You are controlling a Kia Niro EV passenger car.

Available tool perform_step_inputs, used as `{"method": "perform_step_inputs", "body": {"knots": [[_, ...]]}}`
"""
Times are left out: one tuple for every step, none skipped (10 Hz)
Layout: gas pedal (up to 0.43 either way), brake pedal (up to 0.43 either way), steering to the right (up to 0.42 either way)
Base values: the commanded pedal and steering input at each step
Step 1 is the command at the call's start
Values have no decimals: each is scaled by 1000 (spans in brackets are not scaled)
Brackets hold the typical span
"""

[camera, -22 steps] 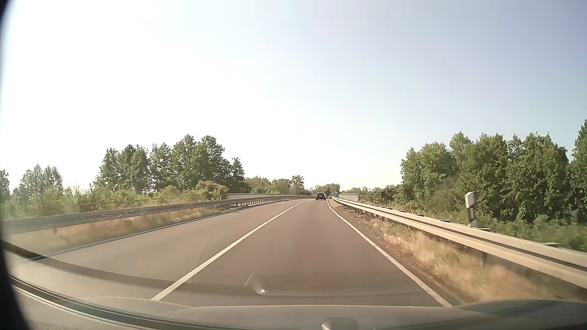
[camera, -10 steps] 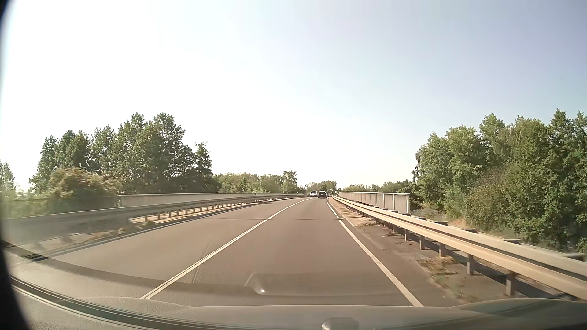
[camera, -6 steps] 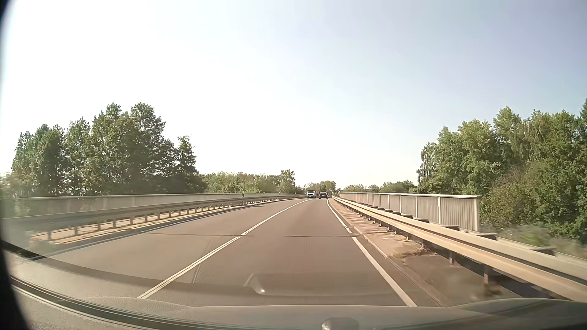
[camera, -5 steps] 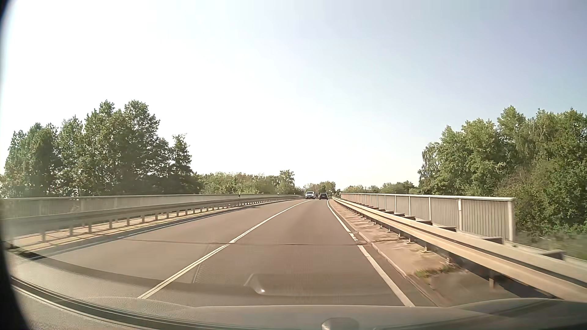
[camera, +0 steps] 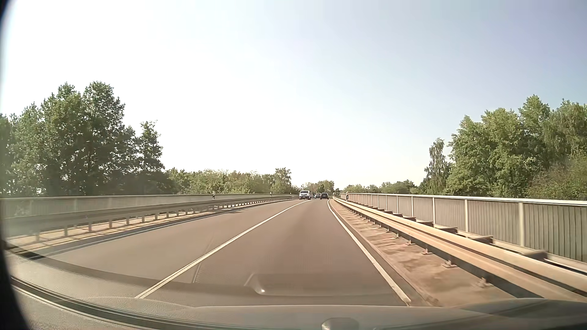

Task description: Follow the waypoints while adhering to traffic rules and regulations

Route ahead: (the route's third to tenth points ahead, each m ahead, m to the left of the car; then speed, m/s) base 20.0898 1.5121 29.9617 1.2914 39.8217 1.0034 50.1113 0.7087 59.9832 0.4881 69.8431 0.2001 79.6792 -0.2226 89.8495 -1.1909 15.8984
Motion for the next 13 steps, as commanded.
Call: {"method": "perform_step_inputs", "body": {"knots": [[110,18,5],[110,18,6],[110,18,6],[110,18,6],[110,18,6],[110,18,7],[110,12,7],[110,18,7],[110,18,6],[110,18,6],[110,12,6],[110,18,6],[110,18,5]]}}
